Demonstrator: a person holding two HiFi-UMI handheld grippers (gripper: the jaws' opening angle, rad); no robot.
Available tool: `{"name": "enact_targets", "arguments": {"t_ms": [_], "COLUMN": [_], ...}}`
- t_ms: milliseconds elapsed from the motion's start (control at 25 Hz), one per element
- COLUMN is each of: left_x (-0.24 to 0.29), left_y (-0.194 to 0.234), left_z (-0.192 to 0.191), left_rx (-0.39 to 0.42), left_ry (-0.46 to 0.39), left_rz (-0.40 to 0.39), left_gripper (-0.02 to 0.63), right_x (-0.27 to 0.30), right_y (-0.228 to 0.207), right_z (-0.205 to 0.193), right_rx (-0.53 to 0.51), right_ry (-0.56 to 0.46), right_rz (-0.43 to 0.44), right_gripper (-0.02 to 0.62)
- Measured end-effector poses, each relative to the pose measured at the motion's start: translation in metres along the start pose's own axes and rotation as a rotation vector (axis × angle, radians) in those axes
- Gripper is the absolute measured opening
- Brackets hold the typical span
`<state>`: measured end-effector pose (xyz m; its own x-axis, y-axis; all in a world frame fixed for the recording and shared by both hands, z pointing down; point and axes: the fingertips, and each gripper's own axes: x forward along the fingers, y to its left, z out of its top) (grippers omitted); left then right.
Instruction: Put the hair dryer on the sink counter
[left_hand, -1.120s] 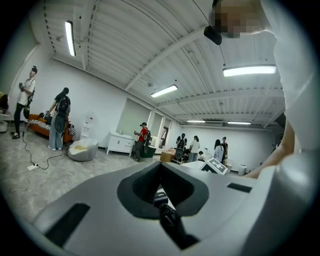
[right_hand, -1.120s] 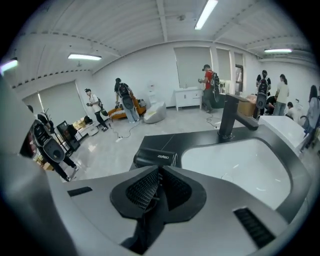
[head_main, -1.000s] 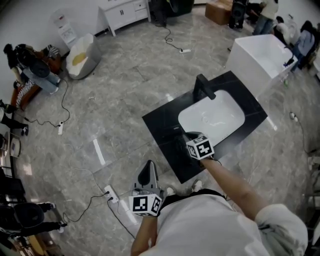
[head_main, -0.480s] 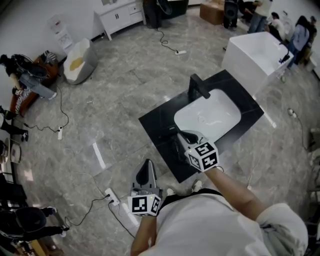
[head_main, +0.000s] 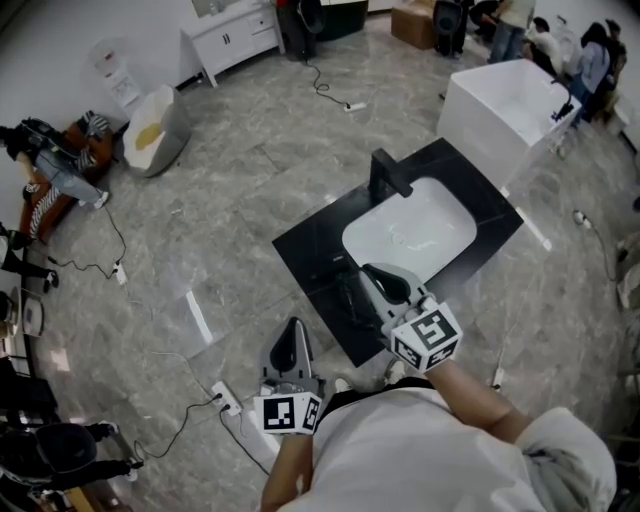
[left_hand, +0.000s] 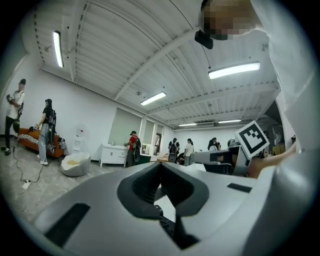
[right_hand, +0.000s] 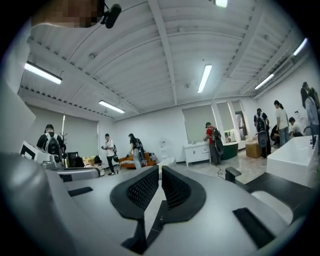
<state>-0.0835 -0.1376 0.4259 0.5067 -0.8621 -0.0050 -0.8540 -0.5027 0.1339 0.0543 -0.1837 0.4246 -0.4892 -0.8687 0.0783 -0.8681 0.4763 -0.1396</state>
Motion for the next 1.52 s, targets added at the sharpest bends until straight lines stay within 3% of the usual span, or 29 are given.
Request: {"name": "enact_targets", "arguments": {"t_ms": [400,640,960,1520], "left_x": [0.001,-0.002,-0.007,-0.01], "left_y": [-0.019,-0.029,-0.04,-0.061], "left_z": [0.025,0.034,0.037,0.032], "left_rx": [0.062,0.102,0.135,0.146], "left_ry": [-0.054,-0.094,-0.106,-0.11], "left_rz": [-0.027,-0.028,-0.017,0.018], "left_gripper": [0.002,0.002,0.002,0.003], "right_x": [-0.04,-0.061,-0.085,-0.099], "right_y": [0.008,0.004,0.001,-0.005], "right_z": [0.048,0.067,0.082,0.074], "right_rx": [-0.086,-0.086,-0.115,-0.126], "right_ry": [-0.137,-0.205,-0.238,-0.205], "right_rz": [0.0,-0.02,-0.01,0.028], "right_gripper": [0.044,0.044,0.045,0.044]}}
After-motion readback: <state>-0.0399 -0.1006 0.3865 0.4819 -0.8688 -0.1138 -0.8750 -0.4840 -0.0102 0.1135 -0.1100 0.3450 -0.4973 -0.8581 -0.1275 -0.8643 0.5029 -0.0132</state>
